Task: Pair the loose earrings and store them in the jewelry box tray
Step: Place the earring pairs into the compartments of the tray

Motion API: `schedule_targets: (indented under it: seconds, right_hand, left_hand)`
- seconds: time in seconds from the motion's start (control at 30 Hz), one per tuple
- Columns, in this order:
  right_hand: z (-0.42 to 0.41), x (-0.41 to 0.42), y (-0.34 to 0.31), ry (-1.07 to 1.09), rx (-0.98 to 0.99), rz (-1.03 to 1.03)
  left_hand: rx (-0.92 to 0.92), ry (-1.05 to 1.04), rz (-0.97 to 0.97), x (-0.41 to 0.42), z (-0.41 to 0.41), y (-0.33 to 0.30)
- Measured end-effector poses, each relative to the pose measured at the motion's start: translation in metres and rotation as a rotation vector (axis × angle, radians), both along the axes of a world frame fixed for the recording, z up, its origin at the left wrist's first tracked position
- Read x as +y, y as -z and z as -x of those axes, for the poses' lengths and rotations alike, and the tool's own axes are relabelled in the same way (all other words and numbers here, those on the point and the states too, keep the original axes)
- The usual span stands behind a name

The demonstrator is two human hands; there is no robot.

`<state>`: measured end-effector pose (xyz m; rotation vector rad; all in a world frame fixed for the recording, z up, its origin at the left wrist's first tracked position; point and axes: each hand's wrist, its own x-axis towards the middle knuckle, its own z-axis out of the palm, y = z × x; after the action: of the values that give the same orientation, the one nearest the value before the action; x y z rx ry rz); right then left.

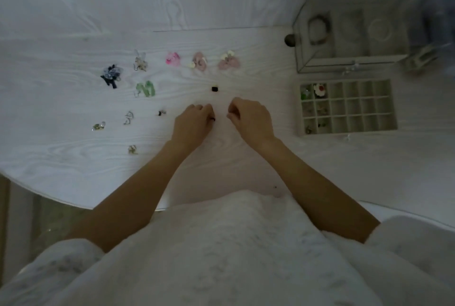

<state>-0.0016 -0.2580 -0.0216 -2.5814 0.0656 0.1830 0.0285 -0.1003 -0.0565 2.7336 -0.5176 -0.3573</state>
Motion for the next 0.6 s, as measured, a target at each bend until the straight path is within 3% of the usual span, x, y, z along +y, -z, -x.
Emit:
schedule_targets:
  seconds: [0.13,0.27,0.33,0.6]
  right_hand:
    - [0.036,-0.064,-0.005,0.153,0.020,-0.158]
    - [0.058,-0.131,-0.006,0.303,-0.011,-0.219]
    - [0.060,-0.161,-0.005,0.361,-0.044,-0.208]
    - [0.018,-0.235,0.004,0.488,-0.082,-0.139]
  left_hand:
    - [0.077,-0.005,0.089,-0.040,0.014,-0.008]
    - [0.145,-0.006,0.471,-0.118,0.018,-0.036]
    - [0.124,0.062,0.546,-0.162,0.019,-0.047]
    - [-0.017,0.098,0.280,-0.271,-0.009,-0.032]
